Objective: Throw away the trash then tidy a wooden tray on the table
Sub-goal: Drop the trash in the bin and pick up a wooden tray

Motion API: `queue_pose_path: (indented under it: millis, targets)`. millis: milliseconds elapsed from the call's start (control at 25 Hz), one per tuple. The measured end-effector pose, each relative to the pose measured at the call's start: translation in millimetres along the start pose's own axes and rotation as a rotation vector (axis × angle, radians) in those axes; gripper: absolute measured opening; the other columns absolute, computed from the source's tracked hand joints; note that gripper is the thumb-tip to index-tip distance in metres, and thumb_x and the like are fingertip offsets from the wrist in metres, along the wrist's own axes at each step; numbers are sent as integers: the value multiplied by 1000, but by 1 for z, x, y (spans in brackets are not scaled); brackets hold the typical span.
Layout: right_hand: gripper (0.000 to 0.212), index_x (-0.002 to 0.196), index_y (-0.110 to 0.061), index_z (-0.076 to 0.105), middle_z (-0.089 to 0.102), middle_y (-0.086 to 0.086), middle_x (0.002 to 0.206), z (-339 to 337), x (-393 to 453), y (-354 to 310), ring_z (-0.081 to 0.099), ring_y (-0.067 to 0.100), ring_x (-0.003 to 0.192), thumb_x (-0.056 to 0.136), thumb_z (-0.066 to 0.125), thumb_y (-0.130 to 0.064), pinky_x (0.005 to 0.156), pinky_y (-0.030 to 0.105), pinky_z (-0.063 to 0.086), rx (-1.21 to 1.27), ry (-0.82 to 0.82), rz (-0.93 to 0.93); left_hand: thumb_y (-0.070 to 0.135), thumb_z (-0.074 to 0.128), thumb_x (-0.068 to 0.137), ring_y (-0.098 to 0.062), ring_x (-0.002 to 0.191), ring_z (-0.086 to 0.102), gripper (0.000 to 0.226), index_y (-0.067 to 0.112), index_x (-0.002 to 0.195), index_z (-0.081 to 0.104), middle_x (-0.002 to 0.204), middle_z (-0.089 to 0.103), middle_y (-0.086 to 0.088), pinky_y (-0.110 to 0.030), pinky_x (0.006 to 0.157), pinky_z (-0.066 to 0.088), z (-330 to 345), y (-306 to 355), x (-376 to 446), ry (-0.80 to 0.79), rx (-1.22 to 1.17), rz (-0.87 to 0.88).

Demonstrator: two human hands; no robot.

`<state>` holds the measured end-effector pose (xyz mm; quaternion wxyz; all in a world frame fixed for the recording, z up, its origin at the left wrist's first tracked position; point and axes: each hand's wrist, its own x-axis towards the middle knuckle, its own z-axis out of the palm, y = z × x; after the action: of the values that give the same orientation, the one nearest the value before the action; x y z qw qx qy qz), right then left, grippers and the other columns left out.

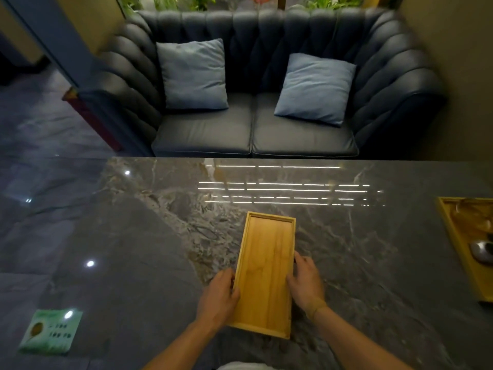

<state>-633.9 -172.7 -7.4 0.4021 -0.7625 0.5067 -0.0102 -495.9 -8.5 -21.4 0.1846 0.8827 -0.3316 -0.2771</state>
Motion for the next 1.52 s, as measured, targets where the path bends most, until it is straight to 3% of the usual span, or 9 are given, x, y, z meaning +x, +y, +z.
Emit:
queue_pose_path:
  millis: [440, 720, 880, 1000, 1080, 1160, 1240, 1360, 1520]
  targets:
    - [39, 133, -26, 47, 61, 3, 122, 8, 5, 1, 59, 20, 106, 95, 47, -15, 91, 42, 53, -30, 25, 35, 37, 52, 94, -7, 78, 51, 9, 31, 90, 47, 92, 52, 9, -26, 65, 41, 7, -6, 11, -35, -12, 30]
    - [49, 135, -30, 42, 60, 1, 119, 5, 5, 7, 58, 16, 102, 91, 54, -13, 87, 33, 50, -40, 12, -28, 36, 49, 95, -12, 85, 57, 7, 31, 95, 45, 100, 58, 4, -34, 73, 51, 10, -4, 7, -28, -13, 3]
    - [45, 134, -31, 43, 60, -1, 122, 2, 7, 10, 56, 15, 103, 91, 55, -20, 86, 31, 48, -36, -37, -46, 36, 50, 95, -13, 88, 61, 8, 30, 99, 47, 104, 63, 3, -36, 75, 54, 7, 0, 5, -36, -52, -4]
    - [44, 134, -23, 45, 58, 3, 126, -14, 20, 6, 55, 20, 111, 92, 56, -32, 93, 36, 46, -128, -8, -131, 48, 50, 93, -8, 93, 58, 23, 32, 110, 51, 107, 55, 14, -29, 73, 48, 1, -2, -3, 1, -99, -67]
    - [46, 132, -20, 46, 56, 6, 129, -32, 48, -3, 51, 24, 117, 91, 55, -38, 97, 39, 45, -244, 14, -261, 56, 46, 90, -5, 82, 56, 21, 35, 94, 50, 94, 52, 17, -27, 64, 42, -3, -12, -20, 42, -58, -124]
    - [59, 138, -16, 41, 48, 10, 140, -51, 83, -19, 43, 29, 128, 89, 57, -43, 103, 44, 41, -404, -32, -338, 57, 49, 84, -8, 72, 59, 26, 32, 79, 48, 80, 51, 15, -28, 55, 41, -2, -28, -49, 86, 121, 5]
    - [71, 144, -16, 34, 40, 10, 148, -61, 117, -40, 37, 30, 135, 86, 60, -49, 107, 45, 37, -545, -133, -383, 56, 67, 67, -14, 75, 65, 32, 33, 86, 55, 88, 54, 11, -27, 56, 49, 1, -39, -75, 117, 327, 242]
    - [78, 145, -18, 32, 39, 11, 149, -48, 147, -61, 39, 32, 134, 82, 66, -50, 105, 43, 37, -663, -396, -427, 58, 74, 61, -23, 108, 65, 65, 32, 118, 59, 120, 64, 0, -37, 86, 57, 7, -34, -79, 93, 503, 467]
    - [77, 143, -16, 37, 45, 13, 146, -23, 162, -63, 44, 32, 130, 80, 72, -42, 104, 39, 37, -592, -493, -387, 39, 56, 86, -21, 105, 65, 27, 32, 110, 64, 114, 68, 1, -43, 93, 54, 17, -11, -55, 146, 604, 743]
